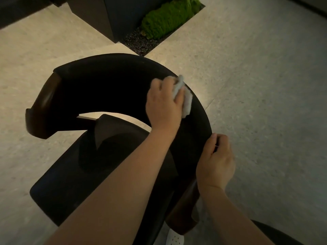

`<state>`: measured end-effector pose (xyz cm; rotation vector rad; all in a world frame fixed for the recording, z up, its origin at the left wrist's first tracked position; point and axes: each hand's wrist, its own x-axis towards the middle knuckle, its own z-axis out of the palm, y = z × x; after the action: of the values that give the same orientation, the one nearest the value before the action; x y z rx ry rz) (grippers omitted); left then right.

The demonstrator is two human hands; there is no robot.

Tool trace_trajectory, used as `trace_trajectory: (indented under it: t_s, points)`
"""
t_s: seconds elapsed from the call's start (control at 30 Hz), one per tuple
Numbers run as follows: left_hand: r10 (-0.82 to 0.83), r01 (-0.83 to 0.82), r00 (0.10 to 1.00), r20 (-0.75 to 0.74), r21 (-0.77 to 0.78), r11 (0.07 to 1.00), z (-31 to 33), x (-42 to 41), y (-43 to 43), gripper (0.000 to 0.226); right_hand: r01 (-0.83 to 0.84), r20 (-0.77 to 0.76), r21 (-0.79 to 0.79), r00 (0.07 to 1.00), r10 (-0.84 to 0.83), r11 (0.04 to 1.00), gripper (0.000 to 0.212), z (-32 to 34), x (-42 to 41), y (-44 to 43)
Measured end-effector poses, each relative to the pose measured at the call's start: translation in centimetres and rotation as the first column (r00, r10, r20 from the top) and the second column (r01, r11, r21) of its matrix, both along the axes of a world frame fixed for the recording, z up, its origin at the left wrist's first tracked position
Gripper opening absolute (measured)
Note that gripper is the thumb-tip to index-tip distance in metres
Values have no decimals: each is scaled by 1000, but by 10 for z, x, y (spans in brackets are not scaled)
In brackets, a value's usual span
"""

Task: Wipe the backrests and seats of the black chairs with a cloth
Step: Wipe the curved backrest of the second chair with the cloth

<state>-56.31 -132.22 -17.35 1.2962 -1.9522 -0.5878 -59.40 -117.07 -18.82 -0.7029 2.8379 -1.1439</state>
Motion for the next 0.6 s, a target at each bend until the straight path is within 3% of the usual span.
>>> trace_trajectory:
  t_s: [0.17,0.43,0.6]
  points:
    - [143,-137,989,-39,132,982,-23,34,9,25,-8,15,3,1000,8,1000,24,1,0,1]
    - [58,-53,997,-50,88,995,-11,-1,26,35,-7,2,-11,1000,7,1000,33,1,1,0]
    - [75,-75,996,-55,-3,997,-33,5,24,23,2,8,3,1000,-2,1000,33,0,-1,0]
